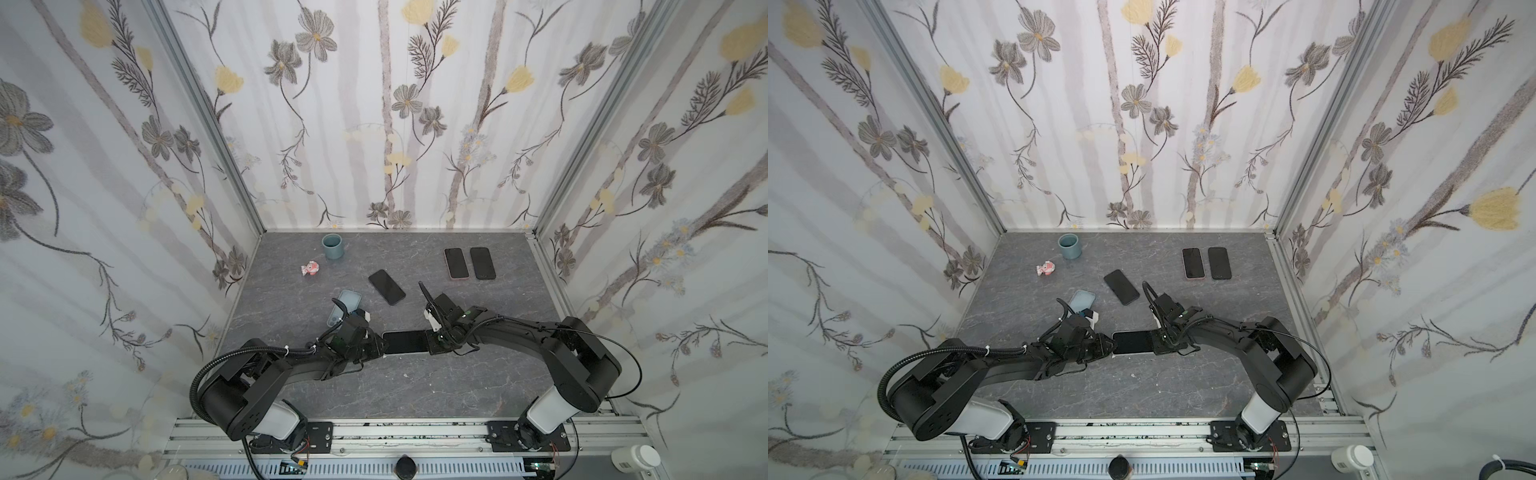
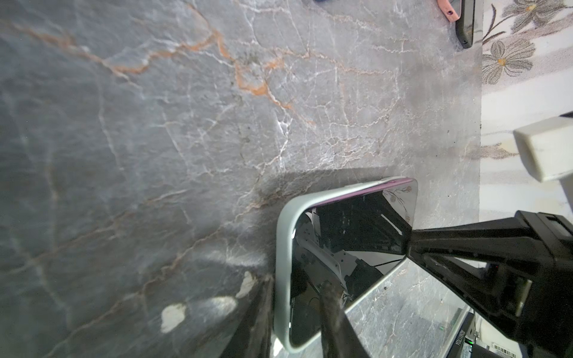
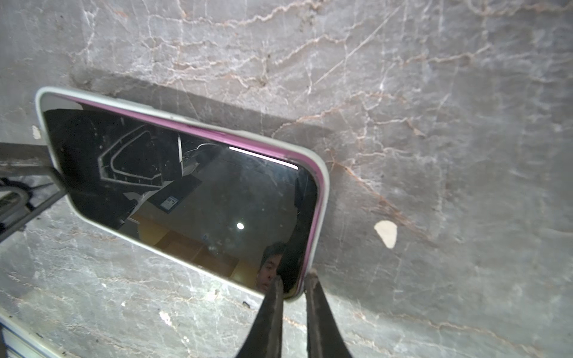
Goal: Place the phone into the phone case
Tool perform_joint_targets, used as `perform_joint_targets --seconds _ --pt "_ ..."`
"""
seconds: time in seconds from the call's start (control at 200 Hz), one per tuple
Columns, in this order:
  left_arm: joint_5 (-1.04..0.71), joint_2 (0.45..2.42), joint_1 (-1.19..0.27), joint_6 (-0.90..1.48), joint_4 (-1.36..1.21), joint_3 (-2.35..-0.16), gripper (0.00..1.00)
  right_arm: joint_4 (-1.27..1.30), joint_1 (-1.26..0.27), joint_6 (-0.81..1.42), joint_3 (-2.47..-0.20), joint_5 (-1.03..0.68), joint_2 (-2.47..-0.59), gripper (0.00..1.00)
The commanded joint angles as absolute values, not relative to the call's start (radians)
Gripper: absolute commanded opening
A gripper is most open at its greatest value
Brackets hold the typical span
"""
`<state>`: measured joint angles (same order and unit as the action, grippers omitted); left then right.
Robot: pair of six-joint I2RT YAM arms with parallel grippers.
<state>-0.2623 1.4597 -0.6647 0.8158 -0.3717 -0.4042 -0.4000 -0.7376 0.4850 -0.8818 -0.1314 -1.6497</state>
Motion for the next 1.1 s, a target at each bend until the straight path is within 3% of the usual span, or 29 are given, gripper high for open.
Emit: perform_joint_targets --seconds 0.0,0.43,1.094 --pt "-0.242 1.453 -0.664 0.810 -0.339 -0.408 0.29 -0.457 -0.744 0.480 -0.873 -0.061 -1.655 0.16" --pt "-0.204 1.386 -0.639 0.771 -0.276 -0.447 0.30 -0.424 -0.735 0.486 -0.931 -0.031 -1.517 0.27" --pt "-0.290 1.511 -0.628 0.761 -0.296 -0.502 0.32 -0.286 -0.684 0.512 -0.893 -0.174 -1.635 0.30"
